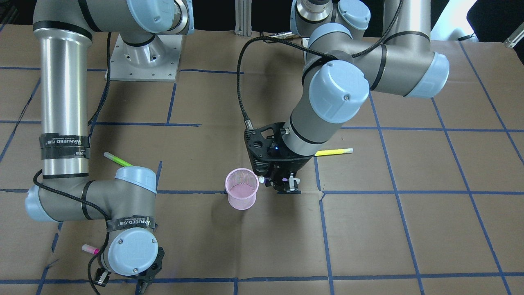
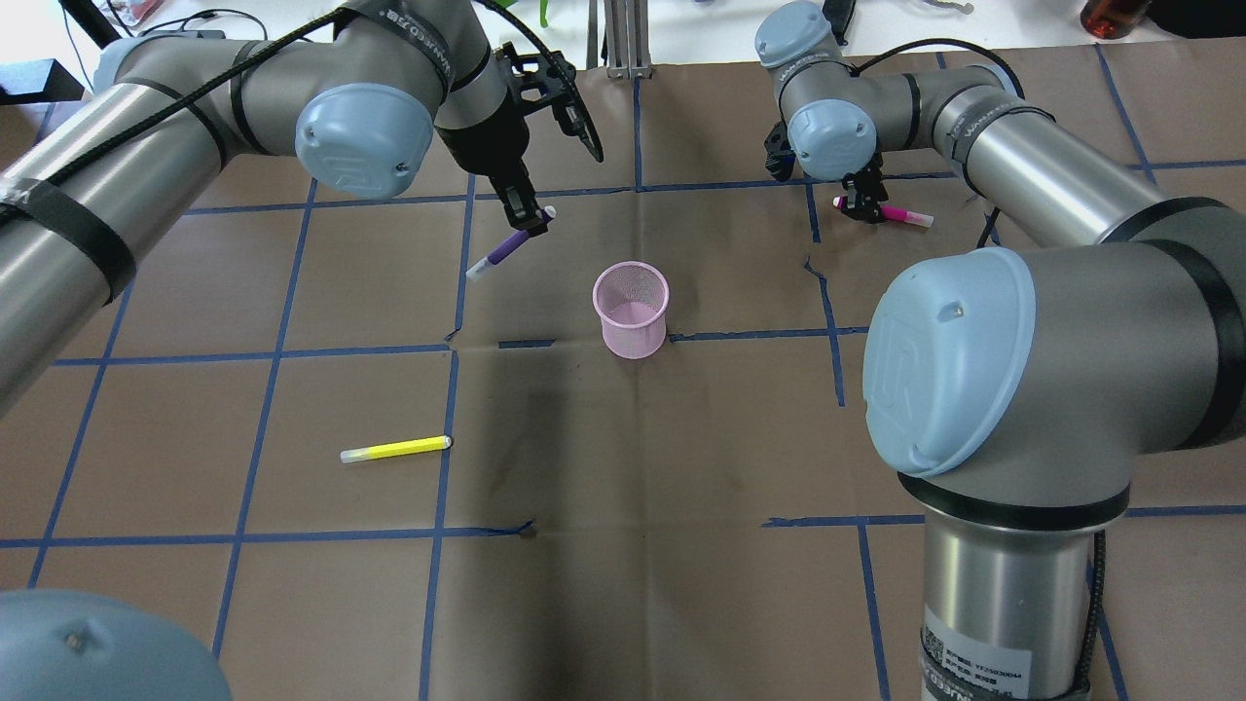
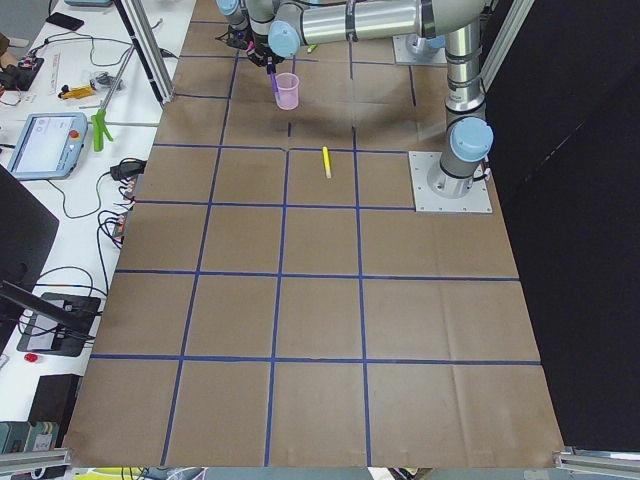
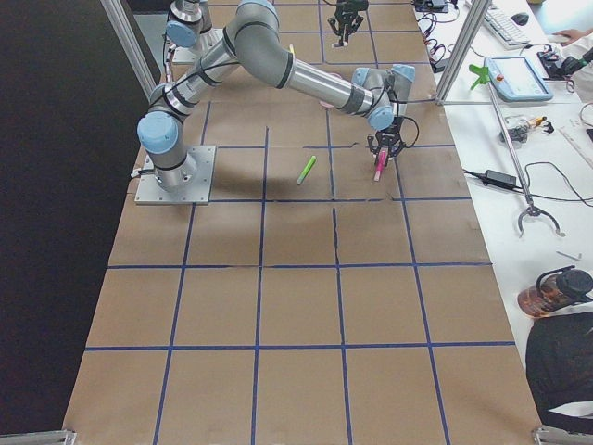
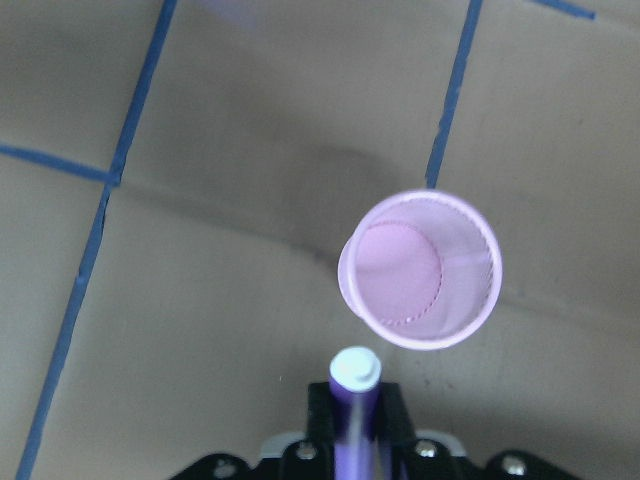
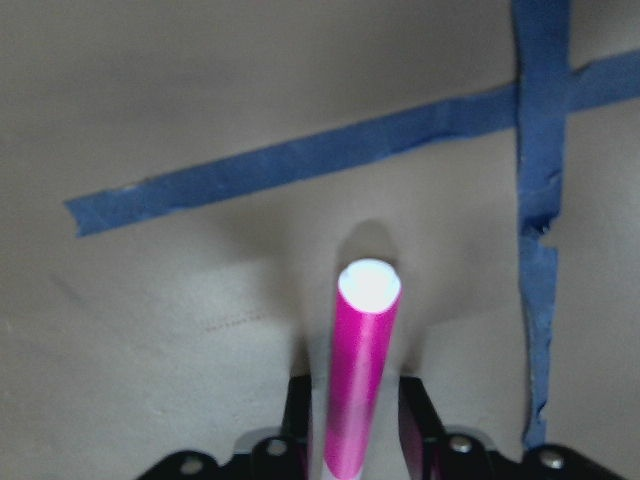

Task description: Insert purple and pink pens into pink cup

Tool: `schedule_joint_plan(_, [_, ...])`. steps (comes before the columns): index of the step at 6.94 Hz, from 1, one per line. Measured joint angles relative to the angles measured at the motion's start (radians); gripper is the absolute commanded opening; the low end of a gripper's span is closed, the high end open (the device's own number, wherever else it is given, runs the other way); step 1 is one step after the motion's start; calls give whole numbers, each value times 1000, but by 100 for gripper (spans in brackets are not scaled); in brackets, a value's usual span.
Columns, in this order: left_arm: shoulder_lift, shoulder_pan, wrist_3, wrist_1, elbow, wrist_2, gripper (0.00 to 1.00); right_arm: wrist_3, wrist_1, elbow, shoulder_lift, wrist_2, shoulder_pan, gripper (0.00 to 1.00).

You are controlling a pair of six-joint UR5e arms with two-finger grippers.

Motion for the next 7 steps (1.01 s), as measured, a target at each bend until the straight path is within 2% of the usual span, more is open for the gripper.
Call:
schedule_joint_plan(2, [-14, -60, -13, 96, -12, -68, 0, -2, 0, 0, -1, -3, 0, 6])
schedule_joint_plan(5, [-67, -97, -16, 165, -15, -105, 1, -7, 1, -3, -14, -3, -2, 6])
schedule_joint_plan(6, [-90, -104, -16, 177, -16, -117, 12, -12, 2, -1, -45, 0, -2, 6])
schedule_joint_plan(7, [-101, -106, -15, 179, -18, -122, 29, -35, 4, 5, -95, 10, -4, 6])
